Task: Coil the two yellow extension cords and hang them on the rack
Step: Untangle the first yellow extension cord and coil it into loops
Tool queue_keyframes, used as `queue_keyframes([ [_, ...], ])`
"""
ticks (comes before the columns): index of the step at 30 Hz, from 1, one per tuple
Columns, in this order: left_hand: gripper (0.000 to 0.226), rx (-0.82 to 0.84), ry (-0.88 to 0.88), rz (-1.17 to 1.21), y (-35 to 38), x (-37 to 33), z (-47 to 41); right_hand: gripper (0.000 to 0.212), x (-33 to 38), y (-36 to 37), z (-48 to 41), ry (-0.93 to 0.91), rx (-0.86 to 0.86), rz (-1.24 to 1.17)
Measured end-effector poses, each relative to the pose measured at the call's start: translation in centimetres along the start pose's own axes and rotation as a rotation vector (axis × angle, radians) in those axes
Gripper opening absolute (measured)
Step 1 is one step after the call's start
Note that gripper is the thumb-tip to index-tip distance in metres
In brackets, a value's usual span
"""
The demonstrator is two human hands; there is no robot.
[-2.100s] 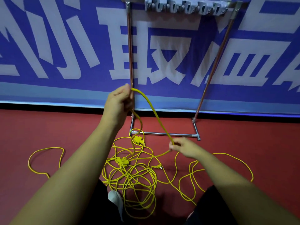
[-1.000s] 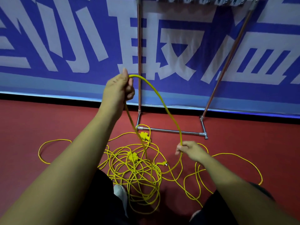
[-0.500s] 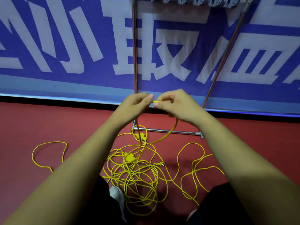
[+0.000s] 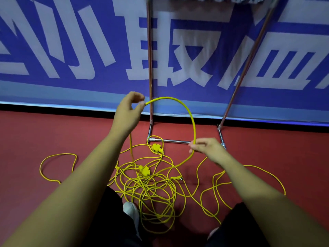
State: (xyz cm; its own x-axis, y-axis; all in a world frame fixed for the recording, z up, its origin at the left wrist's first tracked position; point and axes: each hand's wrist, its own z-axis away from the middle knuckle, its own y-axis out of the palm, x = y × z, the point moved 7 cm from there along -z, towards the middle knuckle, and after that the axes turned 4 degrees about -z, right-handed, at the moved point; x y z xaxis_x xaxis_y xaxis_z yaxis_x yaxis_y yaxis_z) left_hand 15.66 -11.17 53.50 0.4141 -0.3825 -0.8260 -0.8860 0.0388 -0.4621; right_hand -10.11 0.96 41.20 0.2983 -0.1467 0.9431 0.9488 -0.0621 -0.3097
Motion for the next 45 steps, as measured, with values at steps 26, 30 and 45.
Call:
queue_keyframes([
  [26, 0.037, 0.197, -0.092, 0.651, 0.7, -2.2, 1.1, 0.022, -4.2, 2.8, -1.6, 0.05, 0.046, 0.075],
  [30, 0.039, 0.044, -0.164, 0.395, -1.1, 1.2, -0.3, 0.015, 6.2, 0.3, -2.3, -0.144, -0.149, -0.169],
  [45, 0.038, 0.444, 0.084, 0.324, 3.5, -5.7, 2.4, 0.021, 16.4, 1.2, 0.3, -0.277, 0.016, 0.262],
])
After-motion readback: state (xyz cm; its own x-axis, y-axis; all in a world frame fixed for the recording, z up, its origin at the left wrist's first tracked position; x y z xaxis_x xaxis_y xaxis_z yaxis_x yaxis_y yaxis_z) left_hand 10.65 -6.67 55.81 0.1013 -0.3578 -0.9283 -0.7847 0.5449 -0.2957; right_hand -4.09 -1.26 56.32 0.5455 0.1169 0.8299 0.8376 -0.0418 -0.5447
